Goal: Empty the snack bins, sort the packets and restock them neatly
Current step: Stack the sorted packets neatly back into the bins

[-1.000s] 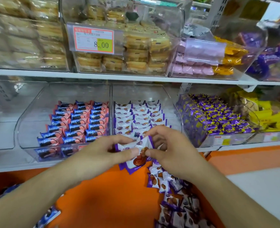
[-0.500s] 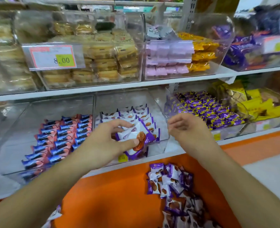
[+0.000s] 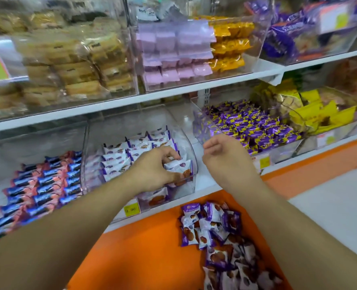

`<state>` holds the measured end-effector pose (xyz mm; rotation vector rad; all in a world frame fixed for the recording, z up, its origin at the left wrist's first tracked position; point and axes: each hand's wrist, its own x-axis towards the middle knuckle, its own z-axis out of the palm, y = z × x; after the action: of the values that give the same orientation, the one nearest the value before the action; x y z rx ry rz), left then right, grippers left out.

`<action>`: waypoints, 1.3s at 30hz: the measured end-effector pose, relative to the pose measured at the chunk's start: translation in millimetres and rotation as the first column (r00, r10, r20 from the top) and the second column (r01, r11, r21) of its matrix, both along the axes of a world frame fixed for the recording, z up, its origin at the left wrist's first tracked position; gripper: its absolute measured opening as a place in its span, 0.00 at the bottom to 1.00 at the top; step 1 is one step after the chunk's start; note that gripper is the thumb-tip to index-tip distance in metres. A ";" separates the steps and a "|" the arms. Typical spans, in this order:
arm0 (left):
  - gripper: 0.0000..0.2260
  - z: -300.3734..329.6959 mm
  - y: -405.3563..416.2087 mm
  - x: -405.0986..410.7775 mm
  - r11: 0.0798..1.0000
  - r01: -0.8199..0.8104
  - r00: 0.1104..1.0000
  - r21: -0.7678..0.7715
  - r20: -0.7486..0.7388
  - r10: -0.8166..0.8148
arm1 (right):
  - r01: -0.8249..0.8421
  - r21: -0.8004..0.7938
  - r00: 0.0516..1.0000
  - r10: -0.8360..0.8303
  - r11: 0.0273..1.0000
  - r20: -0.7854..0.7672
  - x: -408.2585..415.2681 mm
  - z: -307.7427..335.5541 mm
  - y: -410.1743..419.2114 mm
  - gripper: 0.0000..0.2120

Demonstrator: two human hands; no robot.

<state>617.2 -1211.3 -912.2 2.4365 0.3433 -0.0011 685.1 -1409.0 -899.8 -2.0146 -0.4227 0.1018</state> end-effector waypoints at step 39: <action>0.12 17.6 12.2 -44.0 1.000 0.011 0.997 0.010 0.077 -0.012 | -0.092 0.044 0.993 0.095 0.995 -0.073 -4.6 -7.2 -5.6 0.16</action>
<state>573.2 -1199.1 -894.6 2.4403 0.2955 0.0895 680.5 -1414.5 -907.0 -1.9452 -0.4676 0.2239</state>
